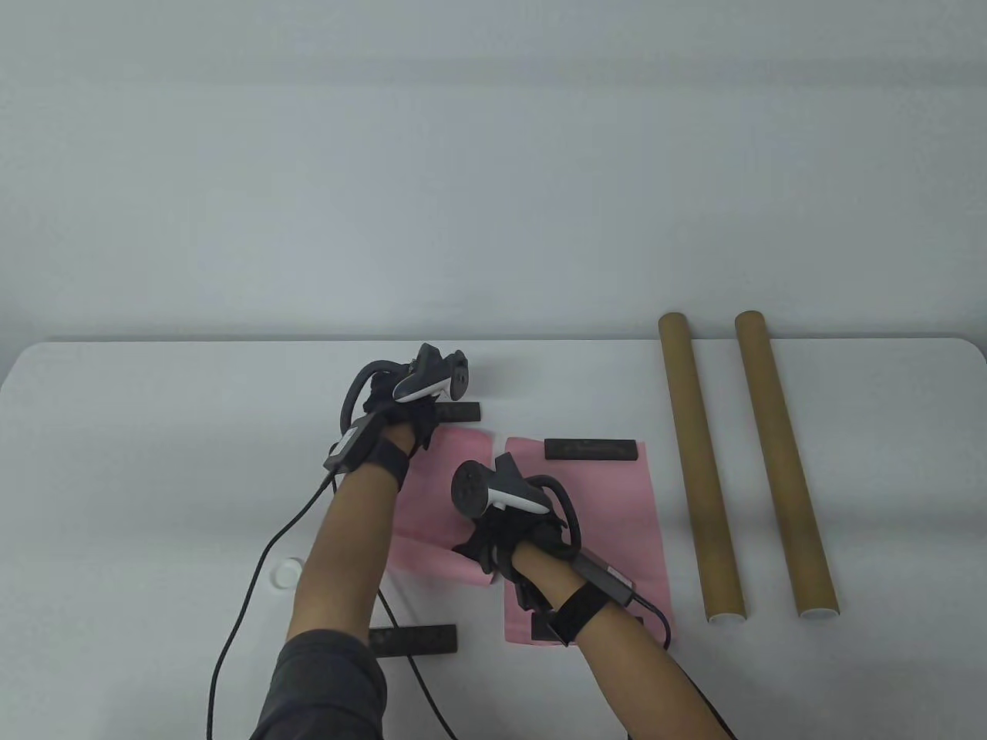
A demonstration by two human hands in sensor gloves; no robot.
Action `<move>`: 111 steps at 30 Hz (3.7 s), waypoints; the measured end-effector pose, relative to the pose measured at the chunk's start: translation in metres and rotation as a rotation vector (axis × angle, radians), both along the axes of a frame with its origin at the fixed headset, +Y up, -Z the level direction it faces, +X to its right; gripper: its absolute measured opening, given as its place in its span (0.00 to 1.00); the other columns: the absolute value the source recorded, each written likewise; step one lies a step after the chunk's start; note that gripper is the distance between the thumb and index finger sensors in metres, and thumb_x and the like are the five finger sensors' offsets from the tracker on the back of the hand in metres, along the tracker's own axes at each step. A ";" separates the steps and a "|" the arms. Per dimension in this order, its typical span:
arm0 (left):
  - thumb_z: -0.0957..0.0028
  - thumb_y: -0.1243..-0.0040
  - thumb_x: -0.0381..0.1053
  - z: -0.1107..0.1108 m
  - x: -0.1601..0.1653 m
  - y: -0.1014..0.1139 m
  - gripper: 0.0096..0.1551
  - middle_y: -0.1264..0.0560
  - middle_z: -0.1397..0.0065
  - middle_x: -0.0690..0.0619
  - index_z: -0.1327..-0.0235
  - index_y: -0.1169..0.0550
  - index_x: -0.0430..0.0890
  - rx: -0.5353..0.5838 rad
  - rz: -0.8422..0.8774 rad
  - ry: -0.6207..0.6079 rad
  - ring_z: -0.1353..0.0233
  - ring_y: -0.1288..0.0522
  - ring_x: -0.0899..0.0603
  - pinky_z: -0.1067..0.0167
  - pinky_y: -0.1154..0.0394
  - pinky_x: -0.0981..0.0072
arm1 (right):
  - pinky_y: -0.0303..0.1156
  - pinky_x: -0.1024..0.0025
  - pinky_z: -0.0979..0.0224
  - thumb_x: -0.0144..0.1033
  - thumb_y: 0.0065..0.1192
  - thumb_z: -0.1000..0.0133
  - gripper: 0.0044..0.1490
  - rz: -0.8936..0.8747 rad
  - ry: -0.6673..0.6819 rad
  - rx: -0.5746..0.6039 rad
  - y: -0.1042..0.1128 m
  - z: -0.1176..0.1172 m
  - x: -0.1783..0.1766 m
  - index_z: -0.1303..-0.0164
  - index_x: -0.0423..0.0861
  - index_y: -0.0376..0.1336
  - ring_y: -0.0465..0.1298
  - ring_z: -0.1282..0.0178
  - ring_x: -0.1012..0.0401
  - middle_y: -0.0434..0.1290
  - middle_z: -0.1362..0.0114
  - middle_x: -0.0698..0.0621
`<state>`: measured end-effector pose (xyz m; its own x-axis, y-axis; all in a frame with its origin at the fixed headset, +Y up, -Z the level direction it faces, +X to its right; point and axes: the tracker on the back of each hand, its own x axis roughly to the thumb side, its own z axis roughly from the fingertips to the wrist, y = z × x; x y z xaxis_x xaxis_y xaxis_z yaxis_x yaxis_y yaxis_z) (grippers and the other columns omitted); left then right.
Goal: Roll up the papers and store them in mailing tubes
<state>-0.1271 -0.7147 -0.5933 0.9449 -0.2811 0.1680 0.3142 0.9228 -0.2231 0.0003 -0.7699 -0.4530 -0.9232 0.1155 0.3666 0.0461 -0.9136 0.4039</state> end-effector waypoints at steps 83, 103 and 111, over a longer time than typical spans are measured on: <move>0.62 0.30 0.66 0.312 0.014 0.019 0.25 0.15 0.53 0.60 0.52 0.18 0.60 0.327 0.321 -0.432 0.44 0.15 0.50 0.28 0.31 0.45 | 0.71 0.35 0.29 0.53 0.77 0.51 0.26 -0.113 0.277 0.717 0.086 0.175 0.107 0.49 0.49 0.77 0.82 0.37 0.45 0.82 0.40 0.48; 0.62 0.29 0.65 0.302 0.008 0.018 0.23 0.13 0.58 0.61 0.54 0.16 0.59 0.186 0.526 -0.397 0.50 0.13 0.51 0.29 0.30 0.45 | 0.66 0.32 0.26 0.58 0.81 0.54 0.47 -0.157 0.325 0.963 0.099 0.192 0.115 0.30 0.45 0.67 0.71 0.25 0.39 0.71 0.25 0.43; 0.64 0.30 0.70 0.318 0.018 0.027 0.39 0.18 0.42 0.59 0.39 0.25 0.58 0.489 0.184 -0.531 0.36 0.18 0.48 0.27 0.34 0.43 | 0.71 0.34 0.31 0.53 0.78 0.51 0.24 -0.266 0.162 0.632 0.088 0.170 0.120 0.54 0.48 0.77 0.82 0.40 0.44 0.83 0.44 0.47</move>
<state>-0.1086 -0.6882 -0.2757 0.8102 -0.2860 0.5117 0.0960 0.9259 0.3654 0.1202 -0.6820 -0.2825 -0.8213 0.0489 0.5684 -0.1965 -0.9596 -0.2013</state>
